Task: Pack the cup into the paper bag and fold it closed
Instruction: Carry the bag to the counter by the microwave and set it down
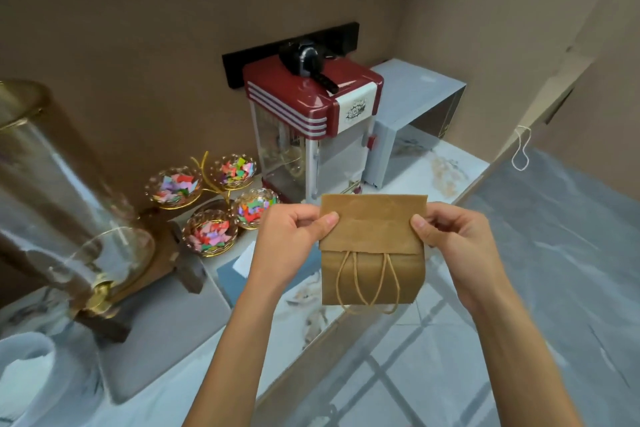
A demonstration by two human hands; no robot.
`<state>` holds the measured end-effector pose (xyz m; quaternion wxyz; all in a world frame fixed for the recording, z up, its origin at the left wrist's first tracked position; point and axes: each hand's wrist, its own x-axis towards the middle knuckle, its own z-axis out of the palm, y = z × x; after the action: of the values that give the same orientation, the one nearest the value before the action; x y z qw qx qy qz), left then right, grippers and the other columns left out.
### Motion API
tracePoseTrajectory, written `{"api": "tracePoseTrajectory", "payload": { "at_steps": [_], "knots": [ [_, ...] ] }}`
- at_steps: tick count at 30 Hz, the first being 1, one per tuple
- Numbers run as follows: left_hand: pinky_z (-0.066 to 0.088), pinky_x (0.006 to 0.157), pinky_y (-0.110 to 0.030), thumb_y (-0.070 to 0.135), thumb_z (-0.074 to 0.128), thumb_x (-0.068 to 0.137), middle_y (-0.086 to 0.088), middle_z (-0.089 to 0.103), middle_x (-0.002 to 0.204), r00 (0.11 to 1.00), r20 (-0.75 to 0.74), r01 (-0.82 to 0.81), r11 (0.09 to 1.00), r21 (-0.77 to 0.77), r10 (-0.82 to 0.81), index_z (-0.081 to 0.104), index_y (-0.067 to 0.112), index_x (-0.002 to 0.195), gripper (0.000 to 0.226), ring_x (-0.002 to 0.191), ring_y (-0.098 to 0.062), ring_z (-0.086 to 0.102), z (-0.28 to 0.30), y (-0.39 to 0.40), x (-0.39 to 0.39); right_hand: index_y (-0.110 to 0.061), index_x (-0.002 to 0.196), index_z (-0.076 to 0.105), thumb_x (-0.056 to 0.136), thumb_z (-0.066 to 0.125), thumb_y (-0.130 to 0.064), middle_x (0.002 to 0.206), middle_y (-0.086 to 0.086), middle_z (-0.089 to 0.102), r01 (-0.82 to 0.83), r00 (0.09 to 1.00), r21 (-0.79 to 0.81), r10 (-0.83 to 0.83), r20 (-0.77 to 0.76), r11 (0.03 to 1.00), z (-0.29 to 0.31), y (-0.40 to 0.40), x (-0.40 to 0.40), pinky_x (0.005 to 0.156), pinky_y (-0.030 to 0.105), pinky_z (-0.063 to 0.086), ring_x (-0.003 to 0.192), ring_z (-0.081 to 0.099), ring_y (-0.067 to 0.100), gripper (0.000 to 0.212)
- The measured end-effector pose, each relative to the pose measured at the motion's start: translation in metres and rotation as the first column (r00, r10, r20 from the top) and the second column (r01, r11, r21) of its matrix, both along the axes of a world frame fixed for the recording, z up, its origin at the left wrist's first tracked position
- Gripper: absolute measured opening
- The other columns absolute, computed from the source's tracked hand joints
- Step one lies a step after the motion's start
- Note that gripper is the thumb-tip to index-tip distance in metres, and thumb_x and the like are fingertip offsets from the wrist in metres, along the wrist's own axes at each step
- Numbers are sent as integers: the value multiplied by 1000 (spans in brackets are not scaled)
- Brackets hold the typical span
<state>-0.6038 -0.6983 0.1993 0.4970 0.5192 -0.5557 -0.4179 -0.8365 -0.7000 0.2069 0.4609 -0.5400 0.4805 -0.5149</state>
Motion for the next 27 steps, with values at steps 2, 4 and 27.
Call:
{"api": "tracePoseTrajectory", "payload": {
  "at_steps": [2, 4, 27],
  "knots": [
    [35, 71, -35, 29, 70, 83, -19, 53, 66, 1000, 0, -17, 1000, 22, 17, 58, -23, 77, 55, 68, -23, 42, -6, -21, -23, -12, 81, 77, 90, 63, 0, 73, 16, 65, -25, 999, 11, 26, -23, 1000, -5, -29, -24, 74, 28, 51, 73, 59, 19, 21],
    [33, 69, -34, 24, 71, 86, -24, 48, 61, 998, 15, -59, 998, 29, 58, 57, -22, 74, 50, 65, -22, 39, -12, -41, -47, -7, 81, 75, 90, 64, -1, 76, 29, 60, -62, 996, 9, 63, -63, 998, -10, -58, -48, 75, 33, 49, 73, 55, 23, 15],
    [56, 75, -31, 18, 79, 83, 5, 79, 72, 892, 231, -444, 852, 279, 389, 78, 18, 66, 17, 74, -11, 74, -83, -277, -292, -6, 66, 57, 87, 68, -4, 61, -1, 55, -388, 858, 186, 427, -286, 903, -87, -374, -277, 63, 22, 44, 62, 49, 11, 25]
  ]
}}
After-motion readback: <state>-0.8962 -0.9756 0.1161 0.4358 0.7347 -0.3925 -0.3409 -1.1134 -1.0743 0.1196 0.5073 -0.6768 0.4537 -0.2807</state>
